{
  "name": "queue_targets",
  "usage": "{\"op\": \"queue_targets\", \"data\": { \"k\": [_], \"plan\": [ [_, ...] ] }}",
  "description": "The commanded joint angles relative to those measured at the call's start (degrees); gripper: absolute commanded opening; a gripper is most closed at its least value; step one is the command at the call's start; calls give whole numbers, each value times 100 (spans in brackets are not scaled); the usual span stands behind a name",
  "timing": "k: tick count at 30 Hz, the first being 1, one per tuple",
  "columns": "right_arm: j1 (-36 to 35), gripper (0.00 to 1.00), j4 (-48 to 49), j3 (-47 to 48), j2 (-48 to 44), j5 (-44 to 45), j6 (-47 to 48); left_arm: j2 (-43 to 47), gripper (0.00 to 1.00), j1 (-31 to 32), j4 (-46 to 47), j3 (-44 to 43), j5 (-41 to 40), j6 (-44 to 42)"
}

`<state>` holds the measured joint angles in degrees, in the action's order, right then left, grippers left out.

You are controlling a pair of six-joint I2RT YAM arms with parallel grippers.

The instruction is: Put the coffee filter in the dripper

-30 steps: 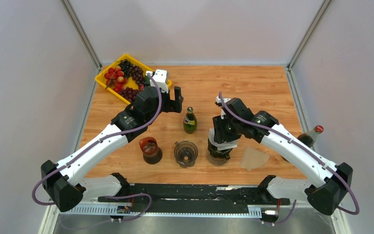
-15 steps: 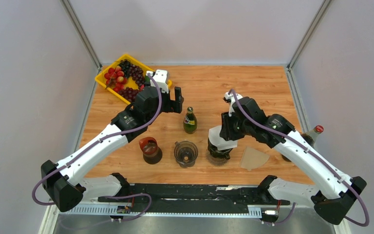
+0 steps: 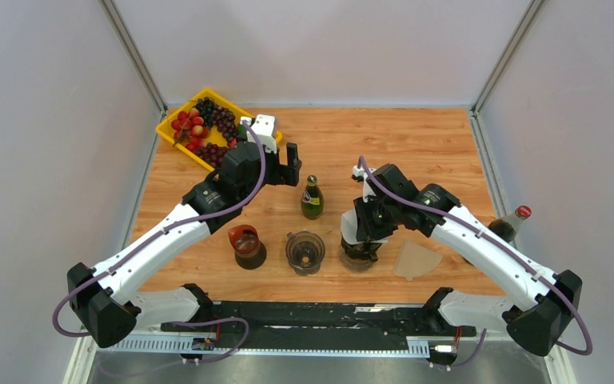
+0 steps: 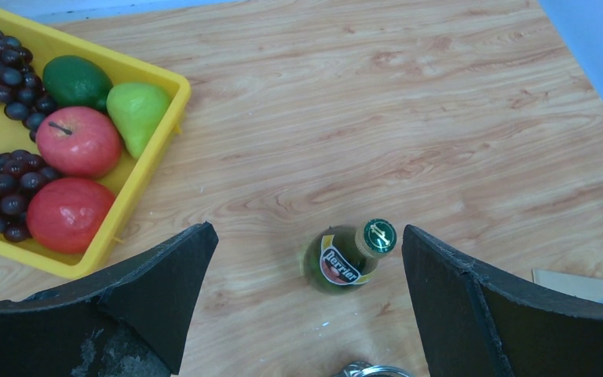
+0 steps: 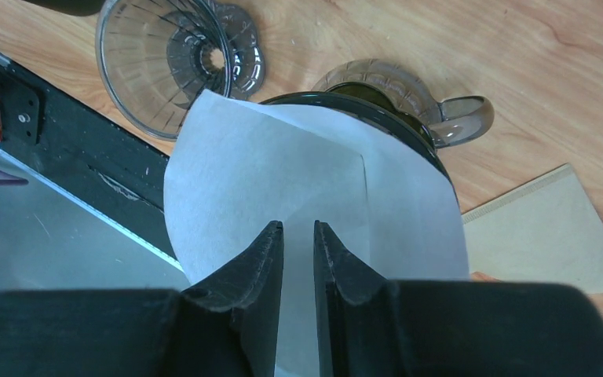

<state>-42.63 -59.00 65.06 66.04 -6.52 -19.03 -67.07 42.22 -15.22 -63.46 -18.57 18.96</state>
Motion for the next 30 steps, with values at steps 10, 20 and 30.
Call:
{"op": "queue_targets", "data": {
  "k": [10,20,30],
  "plan": [
    [-35,27,-130,325,95,239,114,206,100,-3,46,9,-81,-54],
    [-26,56,-423,1349,-664,1539,-171,344,100,-3,68,54,-89,-46],
    [605,100,-483,1344,-781,3580,-977,354,100,-119,89,139,-323,74]
  ]
}}
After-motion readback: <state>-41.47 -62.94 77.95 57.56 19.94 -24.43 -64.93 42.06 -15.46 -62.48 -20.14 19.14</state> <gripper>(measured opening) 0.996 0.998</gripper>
